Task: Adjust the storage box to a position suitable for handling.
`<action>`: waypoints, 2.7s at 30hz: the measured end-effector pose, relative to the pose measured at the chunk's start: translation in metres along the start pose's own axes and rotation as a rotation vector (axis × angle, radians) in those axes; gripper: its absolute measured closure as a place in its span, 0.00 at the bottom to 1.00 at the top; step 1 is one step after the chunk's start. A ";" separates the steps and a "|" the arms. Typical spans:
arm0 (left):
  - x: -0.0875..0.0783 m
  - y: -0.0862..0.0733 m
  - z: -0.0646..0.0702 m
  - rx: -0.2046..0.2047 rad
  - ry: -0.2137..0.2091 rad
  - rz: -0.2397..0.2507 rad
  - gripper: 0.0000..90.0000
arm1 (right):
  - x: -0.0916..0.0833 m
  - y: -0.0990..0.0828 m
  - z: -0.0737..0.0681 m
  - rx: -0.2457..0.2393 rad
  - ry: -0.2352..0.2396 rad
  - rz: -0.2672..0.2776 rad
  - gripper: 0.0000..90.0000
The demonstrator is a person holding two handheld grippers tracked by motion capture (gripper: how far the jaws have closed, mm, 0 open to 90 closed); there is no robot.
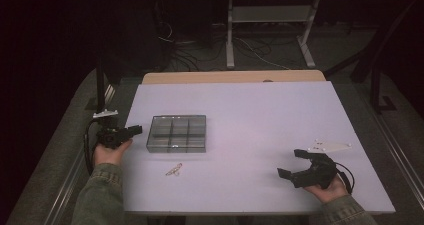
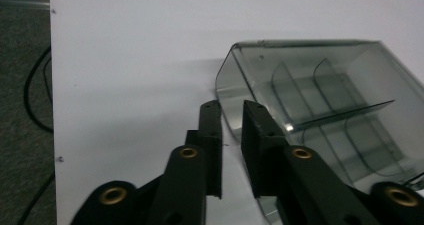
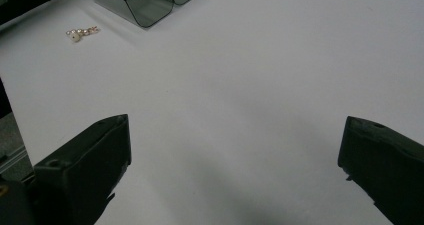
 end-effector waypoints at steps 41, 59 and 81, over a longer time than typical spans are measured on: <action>0.042 -0.018 0.024 0.010 -0.079 -0.052 0.99 | 0.004 -0.003 0.000 0.000 0.007 -0.024 0.01; 0.049 -0.021 0.030 0.007 -0.101 -0.054 0.99 | 0.002 -0.002 0.000 -0.005 0.024 -0.022 0.01; 0.061 -0.020 0.057 0.046 -0.159 -0.074 0.99 | 0.003 -0.002 0.000 -0.016 0.024 -0.024 0.01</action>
Point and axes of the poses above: each handheld gripper's, and its own axes: x roughly forward along the jaws, y roughly out of its top, z roughly to its right, the point moved 9 cm from there along x, roughly forward along the jaws, and after that the axes turned 6 degrees about -y, right-handed, at the moved point
